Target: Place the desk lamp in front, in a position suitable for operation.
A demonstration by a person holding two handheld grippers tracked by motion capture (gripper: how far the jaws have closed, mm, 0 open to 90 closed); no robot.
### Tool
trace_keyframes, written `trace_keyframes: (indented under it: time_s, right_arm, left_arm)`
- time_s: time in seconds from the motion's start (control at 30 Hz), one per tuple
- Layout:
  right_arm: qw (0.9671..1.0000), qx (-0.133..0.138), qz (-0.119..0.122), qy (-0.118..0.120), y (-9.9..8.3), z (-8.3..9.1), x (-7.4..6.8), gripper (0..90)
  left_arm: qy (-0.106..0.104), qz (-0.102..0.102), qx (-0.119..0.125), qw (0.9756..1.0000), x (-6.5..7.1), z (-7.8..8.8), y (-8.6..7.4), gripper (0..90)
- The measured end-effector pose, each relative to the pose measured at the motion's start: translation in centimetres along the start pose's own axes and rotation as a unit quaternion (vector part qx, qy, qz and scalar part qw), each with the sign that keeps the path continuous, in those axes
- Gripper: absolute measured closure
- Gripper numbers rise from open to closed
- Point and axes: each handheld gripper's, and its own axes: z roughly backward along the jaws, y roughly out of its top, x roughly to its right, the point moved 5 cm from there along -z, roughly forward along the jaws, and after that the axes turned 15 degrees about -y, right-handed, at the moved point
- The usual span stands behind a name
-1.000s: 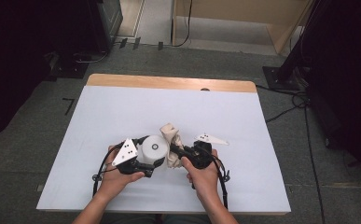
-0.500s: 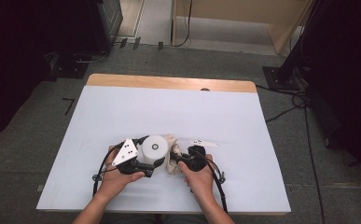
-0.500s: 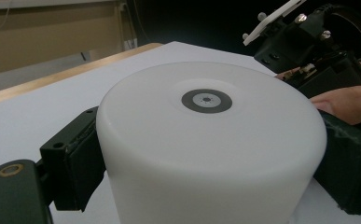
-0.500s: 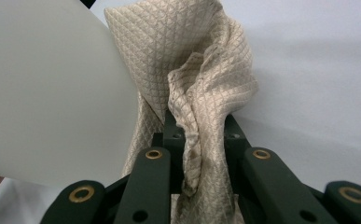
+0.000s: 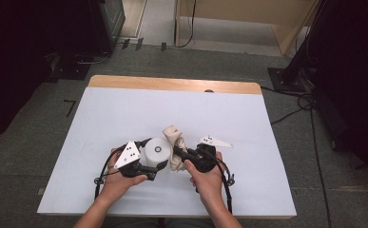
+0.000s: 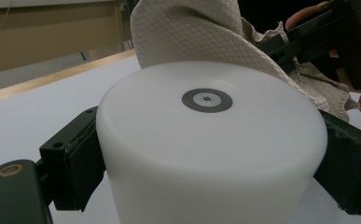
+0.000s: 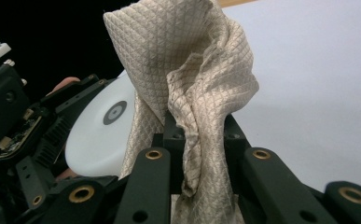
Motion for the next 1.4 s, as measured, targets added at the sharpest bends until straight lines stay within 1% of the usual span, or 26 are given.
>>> trace_keyframes:
  time_s: [0.07, 0.17, 0.3, 0.37, 0.47, 0.57, 0.63, 0.7, 0.8, 0.83, 0.87, 0.93, 1.03, 1.07, 1.1, 1.13, 1.2, 1.23, 1.27, 1.3, 1.33, 1.37, 1.4]
  right_arm:
    - [1.0000, 0.001, 0.000, -0.001, -0.1, -0.1, 0.1, 78.2]
    - [0.9999, -0.014, -0.002, -0.009, -0.9, -1.0, 0.6, 78.3]
    - [0.9985, -0.049, -0.012, -0.022, -2.6, -2.6, 1.6, 78.3]
    - [0.9976, -0.061, -0.007, -0.033, -3.3, -3.2, 2.0, 78.4]
    - [0.9957, -0.079, -0.006, -0.047, -4.3, -4.1, 2.5, 78.4]
    - [0.9951, -0.086, -0.012, -0.048, -4.7, -4.4, 2.8, 78.3]
    - [0.9952, -0.084, -0.011, -0.048, -4.6, -4.4, 2.8, 78.1]
    - [0.9954, -0.082, -0.011, -0.048, -4.6, -4.4, 2.8, 78.1]
    - [0.9957, -0.078, -0.012, -0.049, -4.4, -4.3, 2.9, 77.9]
    - [0.9957, -0.077, -0.014, -0.050, -4.3, -4.2, 3.0, 77.9]
    - [0.9956, -0.077, -0.014, -0.051, -4.2, -4.2, 3.1, 78.0]
    - [0.9957, -0.075, -0.017, -0.052, -4.0, -4.1, 3.4, 77.9]
    - [0.9959, -0.069, -0.018, -0.055, -3.8, -4.0, 3.7, 77.9]
    - [0.9958, -0.070, -0.021, -0.055, -3.8, -3.9, 3.7, 77.9]
    - [0.9958, -0.070, -0.021, -0.056, -3.7, -3.9, 3.7, 77.9]
    - [0.9959, -0.068, -0.022, -0.056, -3.7, -3.9, 3.7, 77.9]
    - [0.9959, -0.066, -0.021, -0.057, -3.7, -3.9, 3.8, 77.9]
    - [0.9959, -0.067, -0.022, -0.056, -3.7, -3.9, 3.7, 77.9]
    - [0.9960, -0.066, -0.021, -0.057, -3.7, -3.9, 3.7, 77.9]
    - [0.9961, -0.065, -0.019, -0.056, -3.7, -3.9, 3.8, 77.9]
    - [0.9961, -0.066, -0.019, -0.056, -3.7, -3.9, 3.7, 77.9]
    - [0.9959, -0.068, -0.020, -0.056, -3.7, -3.8, 3.7, 77.9]
    - [0.9959, -0.067, -0.020, -0.057, -3.7, -3.8, 3.8, 77.9]
  left_arm:
    - [0.000, 0.001, 0.001, 1.0000, 0.0, 0.0, 0.0, 8.7]
    - [0.000, 0.002, 0.002, 1.0000, 0.0, 0.0, 0.0, 8.6]
    - [0.001, 0.002, 0.004, 1.0000, 0.0, -0.1, 0.0, 8.6]
    - [0.001, 0.002, 0.005, 1.0000, 0.0, -0.1, -0.1, 8.6]
    - [0.002, 0.002, 0.007, 1.0000, 0.0, -0.1, -0.1, 8.6]
    - [0.004, 0.000, 0.005, 1.0000, 0.1, -0.1, -0.1, 8.6]
    - [0.006, 0.001, 0.004, 1.0000, 0.1, -0.1, 0.0, 8.6]
    - [0.012, 0.004, 0.003, 0.9999, 0.1, 0.0, 0.1, 8.5]
    - [0.037, 0.016, 0.012, 0.9991, 0.3, 0.2, 0.3, 8.2]
    - [0.042, 0.020, 0.016, 0.9988, 0.3, 0.3, 0.5, 7.8]
    - [0.045, 0.025, 0.019, 0.9985, 0.5, 0.3, 0.7, 6.1]
    - [0.063, 0.026, 0.015, 0.9976, 0.9, 0.3, 0.9, 2.8]
    - [0.096, 0.034, 0.013, 0.9947, 1.6, 0.1, 1.1, 1.8]
    - [0.118, 0.035, 0.009, 0.9924, 1.9, 0.1, 1.0, 1.9]
    - [0.140, 0.035, 0.011, 0.9894, 2.4, -0.1, 0.8, 1.9]
    - [0.150, 0.038, 0.013, 0.9878, 2.7, -0.2, 0.6, 1.9]
    - [0.192, 0.036, -0.003, 0.9807, 3.3, -0.9, 0.1, 1.9]
    - [0.208, 0.043, -0.006, 0.9771, 3.4, -1.2, -0.1, 1.9]
    - [0.216, 0.051, -0.010, 0.9751, 3.4, -1.3, -0.2, 1.8]
    - [0.217, 0.061, -0.008, 0.9743, 3.3, -1.5, -0.3, 1.9]
    - [0.218, 0.067, -0.008, 0.9737, 3.2, -1.6, -0.3, 1.9]
    - [0.217, 0.067, -0.009, 0.9738, 3.1, -1.7, -0.4, 2.6]
    - [0.219, 0.065, -0.011, 0.9734, 3.1, -1.7, -0.4, 3.7]
